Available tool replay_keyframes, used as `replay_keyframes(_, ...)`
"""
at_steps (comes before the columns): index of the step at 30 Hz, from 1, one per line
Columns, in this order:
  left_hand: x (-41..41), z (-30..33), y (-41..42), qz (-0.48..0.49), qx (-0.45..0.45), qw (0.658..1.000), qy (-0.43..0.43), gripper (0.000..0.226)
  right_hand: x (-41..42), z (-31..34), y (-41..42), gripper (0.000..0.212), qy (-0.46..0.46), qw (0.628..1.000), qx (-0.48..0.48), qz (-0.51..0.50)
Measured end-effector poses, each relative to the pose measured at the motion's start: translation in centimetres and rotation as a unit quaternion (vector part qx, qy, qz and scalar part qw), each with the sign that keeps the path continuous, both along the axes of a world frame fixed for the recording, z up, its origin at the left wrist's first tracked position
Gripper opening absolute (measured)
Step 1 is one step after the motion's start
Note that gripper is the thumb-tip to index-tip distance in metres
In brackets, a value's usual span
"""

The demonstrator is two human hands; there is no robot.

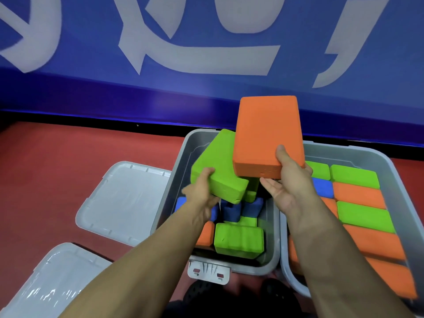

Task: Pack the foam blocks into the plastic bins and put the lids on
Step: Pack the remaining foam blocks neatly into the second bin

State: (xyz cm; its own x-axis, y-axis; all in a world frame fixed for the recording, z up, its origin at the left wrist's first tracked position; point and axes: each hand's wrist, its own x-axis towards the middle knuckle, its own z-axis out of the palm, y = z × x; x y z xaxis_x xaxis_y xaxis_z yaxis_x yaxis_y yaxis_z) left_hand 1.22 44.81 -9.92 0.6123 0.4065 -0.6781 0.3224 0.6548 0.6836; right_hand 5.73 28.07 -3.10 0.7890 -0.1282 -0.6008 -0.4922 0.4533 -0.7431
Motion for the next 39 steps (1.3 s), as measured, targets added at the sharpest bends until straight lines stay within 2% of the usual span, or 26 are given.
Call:
replay_keyframes(4,-0.6,3.4,2.6,0.127,0.14,0.982,0.008,0.087,0.2,-1.6,-1.1,0.081,0.026,0.999,-0.023,-0.033)
replay_keyframes(7,-1.4,4.7,5.3,0.178,0.174,0.968,0.036,0.094,0.0,-3.5,-1.5,0.092,0.059,0.998,-0.022,-0.016)
replay_keyframes(10,-2.4,4.9,6.7,0.177,0.164,0.97,0.041,0.098,-0.3,-5.2,-1.8,0.074,0.087,0.996,-0.024,-0.007)
replay_keyframes(13,-3.2,4.9,7.3,0.176,0.128,0.976,0.013,0.07,-0.7,-6.5,-2.0,0.061,0.099,0.994,-0.043,0.029)
replay_keyframes(16,-3.2,4.8,7.7,0.16,0.083,0.984,-0.006,0.045,-1.5,-6.8,-1.7,0.06,0.136,0.984,-0.081,0.082)
replay_keyframes(18,-3.1,4.7,7.8,0.14,0.049,0.989,-0.025,0.04,-1.9,-7.1,-1.3,0.074,0.145,0.978,-0.117,0.093)
replay_keyframes(20,-3.0,4.6,7.7,0.118,0.013,0.992,-0.049,0.043,-1.8,-7.4,-0.8,0.118,0.152,0.966,-0.194,0.079)
replay_keyframes(21,-2.9,4.4,7.6,0.109,-0.008,0.992,-0.063,0.045,-1.7,-7.3,-0.6,0.126,0.15,0.953,-0.252,0.075)
replay_keyframes(22,-2.8,4.3,7.4,0.104,-0.027,0.991,-0.079,0.046,-1.6,-7.0,-0.3,0.121,0.149,0.935,-0.312,0.082)
replay_keyframes(24,-2.7,4.3,7.1,0.1,-0.06,0.988,-0.105,0.043,-1.7,-5.8,0.6,0.099,0.105,0.912,-0.384,0.095)
replay_keyframes(26,-2.6,4.1,6.8,0.087,-0.069,0.988,-0.105,0.034,-2.1,-4.5,2.3,0.078,0.014,0.909,-0.409,0.085)
replay_keyframes(27,-2.5,4.0,6.5,0.071,-0.07,0.99,-0.098,0.033,-2.3,-3.8,3.2,0.07,-0.043,0.908,-0.406,0.09)
replay_keyframes(29,-2.4,3.6,5.9,0.017,-0.067,0.995,-0.075,0.046,-2.9,-2.8,5.3,0.063,-0.137,0.937,-0.297,0.121)
replay_keyframes(31,-2.3,3.3,5.5,-0.048,-0.073,0.995,-0.054,0.055,-3.8,-1.6,7.3,0.066,-0.16,0.952,-0.176,0.194)
replay_keyframes(32,-2.4,3.2,5.3,-0.07,-0.083,0.993,-0.047,0.054,-4.1,-1.2,8.1,0.067,-0.16,0.951,-0.149,0.219)
replay_keyframes(36,-3.1,2.5,4.6,-0.116,-0.156,0.979,-0.062,0.052,-3.9,-1.8,9.8,0.078,-0.181,0.955,-0.151,0.181)
replay_keyframes(39,-3.6,1.8,3.9,-0.159,-0.176,0.97,-0.06,0.049,-3.7,-2.5,10.0,0.083,-0.196,0.945,-0.221,0.144)
